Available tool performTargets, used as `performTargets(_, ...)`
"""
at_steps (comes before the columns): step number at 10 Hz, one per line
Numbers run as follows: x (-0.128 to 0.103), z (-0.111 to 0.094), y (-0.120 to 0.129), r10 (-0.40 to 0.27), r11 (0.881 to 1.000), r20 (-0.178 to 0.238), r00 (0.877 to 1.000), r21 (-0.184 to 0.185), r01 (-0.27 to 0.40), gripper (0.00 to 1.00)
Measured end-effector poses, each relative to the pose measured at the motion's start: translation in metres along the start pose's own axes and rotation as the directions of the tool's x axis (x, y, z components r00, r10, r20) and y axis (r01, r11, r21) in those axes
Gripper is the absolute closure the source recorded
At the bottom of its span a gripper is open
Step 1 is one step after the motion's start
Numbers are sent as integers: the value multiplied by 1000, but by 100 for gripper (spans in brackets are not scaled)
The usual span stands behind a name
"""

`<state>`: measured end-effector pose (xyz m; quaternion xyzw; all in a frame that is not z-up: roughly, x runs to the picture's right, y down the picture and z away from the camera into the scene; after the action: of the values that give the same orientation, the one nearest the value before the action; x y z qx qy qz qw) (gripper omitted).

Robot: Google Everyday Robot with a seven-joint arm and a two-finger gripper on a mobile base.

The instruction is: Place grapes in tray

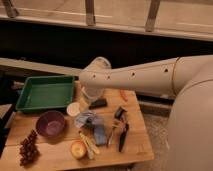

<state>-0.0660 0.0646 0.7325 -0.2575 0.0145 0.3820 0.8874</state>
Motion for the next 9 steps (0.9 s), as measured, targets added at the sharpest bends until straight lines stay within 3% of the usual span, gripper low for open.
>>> performTargets(6, -3, -3, 5, -24, 1000, 16, 1000, 6, 24, 23)
performTargets(9, -27, -11, 57, -153, 988, 54, 987, 7, 153, 23)
